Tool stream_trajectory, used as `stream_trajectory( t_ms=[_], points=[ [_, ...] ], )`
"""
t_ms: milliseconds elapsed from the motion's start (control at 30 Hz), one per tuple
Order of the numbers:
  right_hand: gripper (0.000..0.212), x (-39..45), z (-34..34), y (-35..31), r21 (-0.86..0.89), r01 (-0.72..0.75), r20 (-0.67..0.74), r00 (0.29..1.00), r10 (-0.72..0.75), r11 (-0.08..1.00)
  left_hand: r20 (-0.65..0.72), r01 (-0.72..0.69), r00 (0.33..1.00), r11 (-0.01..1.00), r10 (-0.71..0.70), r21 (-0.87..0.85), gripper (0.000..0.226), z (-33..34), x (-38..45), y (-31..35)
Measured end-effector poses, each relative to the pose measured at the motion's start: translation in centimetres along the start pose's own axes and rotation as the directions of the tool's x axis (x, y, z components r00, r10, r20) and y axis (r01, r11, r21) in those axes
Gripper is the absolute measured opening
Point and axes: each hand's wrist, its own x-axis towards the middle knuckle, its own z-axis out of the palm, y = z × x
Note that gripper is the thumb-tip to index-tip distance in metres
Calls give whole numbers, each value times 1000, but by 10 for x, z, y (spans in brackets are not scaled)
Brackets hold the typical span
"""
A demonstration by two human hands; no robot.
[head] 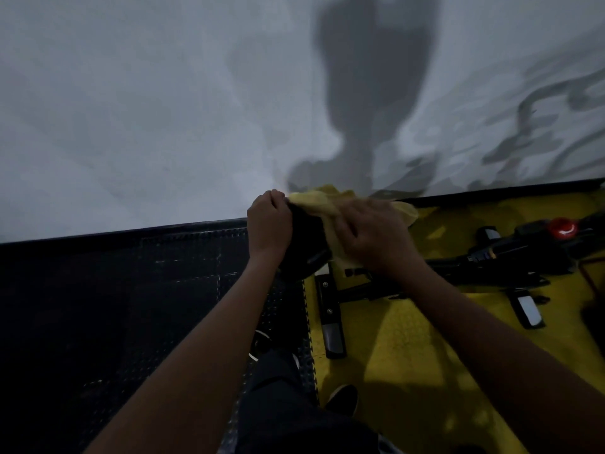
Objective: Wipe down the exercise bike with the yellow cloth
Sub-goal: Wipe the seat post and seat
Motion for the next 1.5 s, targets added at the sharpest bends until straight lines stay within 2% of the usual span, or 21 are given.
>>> stream_trajectory(
  t_ms=[33, 133, 200, 333, 400, 500, 533, 600, 667, 733, 867, 933, 1000, 1033, 1100, 1167, 1233, 1367, 1433, 1500],
  points=[
    [37, 3, -7, 11, -24, -80, -16, 997, 80, 996, 6, -2, 1000, 1000, 2, -9, 38, 0, 0, 1],
    [51, 26, -9, 8, -108, -336, 8, 941, 338, 936, 7, 0, 1000, 1000, 0, -26, 40, 0, -1, 1],
    [57, 40, 0, -18, -138, -368, 56, 924, 378, 920, 8, -1, 1000, 1000, 1, -19, 40, 0, -1, 0],
    [51, 30, 26, -71, 46, -212, 69, 975, 209, 976, -1, 26, 1000, 1000, -26, 17, 35, 0, 0, 0],
    [52, 10, 24, -61, 116, -92, 48, 995, 86, 989, -4, 37, 999, 999, -37, 7, 35, 0, 0, 0],
    [47, -12, 6, -12, 56, 33, 2, 999, -33, 998, 12, 22, 1000, 999, -22, -24, 38, -1, -2, 1],
    [42, -13, 0, 3, 29, 5, -31, 1000, -4, 1000, 14, 15, 1000, 999, -15, -32, 38, -1, -2, 1],
    [29, -1, -10, 13, 10, -157, -71, 985, 157, 988, 7, 0, 1000, 1000, 0, -30, 39, -1, -2, 3],
    [35, 18, -6, -3, -70, -297, -47, 955, 294, 952, 3, -5, 1000, 1000, 5, -19, 40, -1, -3, 3],
    [47, 31, 1, -32, -103, -316, -14, 949, 316, 943, 1, -3, 1000, 1000, 3, -7, 39, -1, -2, 2],
    [51, 24, 23, -76, 95, -179, 51, 983, 175, 979, -1, 18, 1000, 1000, -18, -4, 36, 1, 1, -3],
    [51, 9, 19, -60, 131, -47, 46, 998, 42, 990, -2, 18, 1000, 1000, -18, -8, 36, 1, 1, -2],
    [45, -2, 7, -28, 84, 30, 50, 998, -34, 996, 2, 9, 1000, 1000, -9, -10, 36, 1, 1, -2],
    [39, -3, 2, -10, 39, 14, 25, 1000, -15, 999, 3, 6, 1000, 1000, -6, -11, 37, 2, 1, -2],
    [36, 5, -8, 7, -16, -137, -56, 989, 136, 990, 1, -2, 1000, 1000, 2, -17, 39, 2, 1, -1],
    [38, 20, -8, -6, -77, -278, -76, 959, 272, 958, 3, -7, 1000, 1000, 7, -21, 40, 1, 0, 0],
    [43, 32, 1, -35, -110, -333, -48, 943, 330, 936, 1, -13, 1000, 1000, 13, -6, 39, 1, -1, -1],
    [44, 24, 24, -80, 77, -248, -3, 969, 249, 966, -5, 1, 1000, 1000, -1, 27, 34, 1, 1, -1],
    [53, 6, 25, -66, 110, -118, 32, 993, 115, 987, -6, 23, 1000, 1000, -23, 9, 35, 1, 0, -1],
    [52, -8, 15, -35, 78, -21, 58, 998, 16, 997, 5, 26, 1000, 1000, -26, -10, 37, 1, 0, -1]
  ],
)
